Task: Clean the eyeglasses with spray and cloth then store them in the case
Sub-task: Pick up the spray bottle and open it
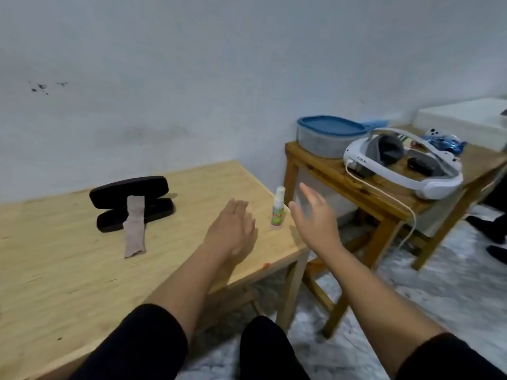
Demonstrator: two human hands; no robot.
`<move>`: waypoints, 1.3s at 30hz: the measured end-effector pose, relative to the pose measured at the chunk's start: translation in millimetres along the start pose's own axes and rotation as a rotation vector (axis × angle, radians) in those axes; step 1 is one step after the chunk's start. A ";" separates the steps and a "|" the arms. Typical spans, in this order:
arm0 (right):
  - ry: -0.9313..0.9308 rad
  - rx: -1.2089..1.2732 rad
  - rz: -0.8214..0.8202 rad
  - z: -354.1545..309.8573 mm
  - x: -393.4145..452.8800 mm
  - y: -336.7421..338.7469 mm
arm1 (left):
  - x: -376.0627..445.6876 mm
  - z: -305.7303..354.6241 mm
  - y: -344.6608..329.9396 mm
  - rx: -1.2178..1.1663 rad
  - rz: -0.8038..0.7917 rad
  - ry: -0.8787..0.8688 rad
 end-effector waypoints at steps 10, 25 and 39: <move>-0.127 0.210 -0.005 28.6 -4.0 -40.7 | -4.7 -23.2 -36.5 -0.010 -0.029 0.093; 0.020 0.301 -0.052 19.9 14.4 -49.3 | 37.9 20.1 6.9 -0.668 0.291 0.126; 0.134 0.107 -0.042 12.0 12.6 -36.4 | 56.0 34.5 1.9 -1.001 0.357 0.327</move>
Point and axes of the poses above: each hand's wrist, its own x-axis towards the middle knuckle, its own y-axis out of the back of the hand, z = x × y, the point moved 4 cm from there along x, towards the middle knuckle, and after that the axes turned 6 degrees about -y, right-handed, at the moved point
